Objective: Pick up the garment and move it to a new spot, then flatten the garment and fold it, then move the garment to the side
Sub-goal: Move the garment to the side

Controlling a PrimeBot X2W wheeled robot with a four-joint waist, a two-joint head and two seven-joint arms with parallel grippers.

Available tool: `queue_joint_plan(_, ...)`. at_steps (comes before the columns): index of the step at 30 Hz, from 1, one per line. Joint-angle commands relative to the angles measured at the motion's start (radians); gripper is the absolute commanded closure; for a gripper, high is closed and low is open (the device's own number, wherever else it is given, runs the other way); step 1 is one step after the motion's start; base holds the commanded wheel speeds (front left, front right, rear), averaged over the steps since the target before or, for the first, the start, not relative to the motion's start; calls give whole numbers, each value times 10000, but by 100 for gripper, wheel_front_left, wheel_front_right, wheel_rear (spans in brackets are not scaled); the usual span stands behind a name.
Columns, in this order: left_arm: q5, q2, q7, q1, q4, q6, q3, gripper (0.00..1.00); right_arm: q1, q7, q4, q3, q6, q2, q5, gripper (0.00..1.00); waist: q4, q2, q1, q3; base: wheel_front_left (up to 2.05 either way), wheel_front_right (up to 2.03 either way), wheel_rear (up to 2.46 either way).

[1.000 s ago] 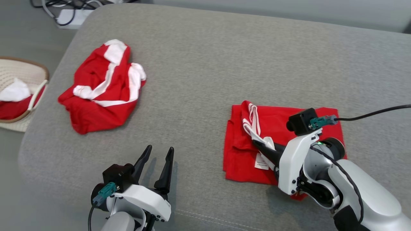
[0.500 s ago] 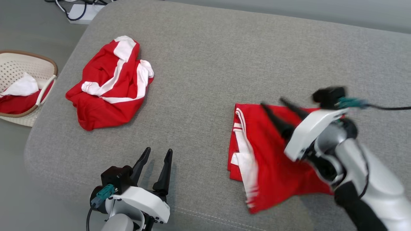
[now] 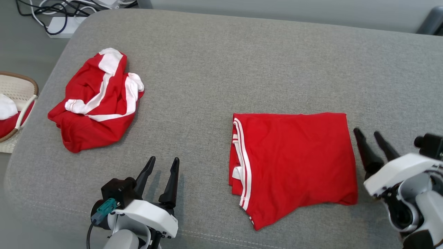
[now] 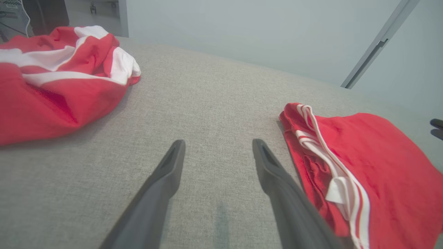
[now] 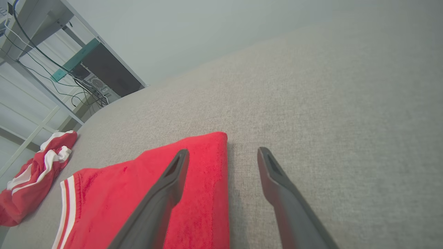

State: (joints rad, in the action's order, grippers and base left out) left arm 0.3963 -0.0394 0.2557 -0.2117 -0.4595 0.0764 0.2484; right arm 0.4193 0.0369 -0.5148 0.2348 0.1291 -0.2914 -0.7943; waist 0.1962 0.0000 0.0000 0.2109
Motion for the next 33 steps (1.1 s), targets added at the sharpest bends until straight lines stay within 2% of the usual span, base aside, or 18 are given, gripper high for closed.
queue_joint_plan(1, -145, -108, 61, -52, 276, -64, -372, 0, -258, 19, 366, 246, 16, 18, -109, 0, -97, 0, 0, 33, 0, 0, 0)
queue_joint_plan(8, -279, -108, 61, -194, 275, 35, -381, 0, -672, -200, 377, 928, 16, 340, -280, 0, -147, 0, 0, 126, 0, 0, 0)
queue_joint_plan(19, -269, -108, 61, -158, 331, 89, -473, 0, -114, 239, -793, 851, 16, 542, -58, 0, 101, 0, 0, 218, 0, 0, 0)
queue_joint_plan(25, -263, -108, 61, -164, 352, 99, -445, 0, 365, -8, -1371, 1205, 16, 645, -45, 0, 104, 0, 0, 307, 0, 0, 0)
queue_joint_plan(26, -257, -108, 61, -175, 348, 100, -428, 0, 433, -59, -1467, 1287, 16, 631, -32, 41, 109, 0, 0, 319, 0, 0, 0)
queue_joint_plan(27, -247, -108, 61, -194, 348, 103, -408, 0, 517, -143, -1595, 1419, 16, 626, -99, 100, 118, 0, 0, 339, 0, 0, 0)
queue_joint_plan(33, -245, -108, 61, -192, 328, 109, -464, 0, 599, 138, -1744, 1493, 16, 482, -253, 100, 87, 0, 0, 301, 0, 0, 0)
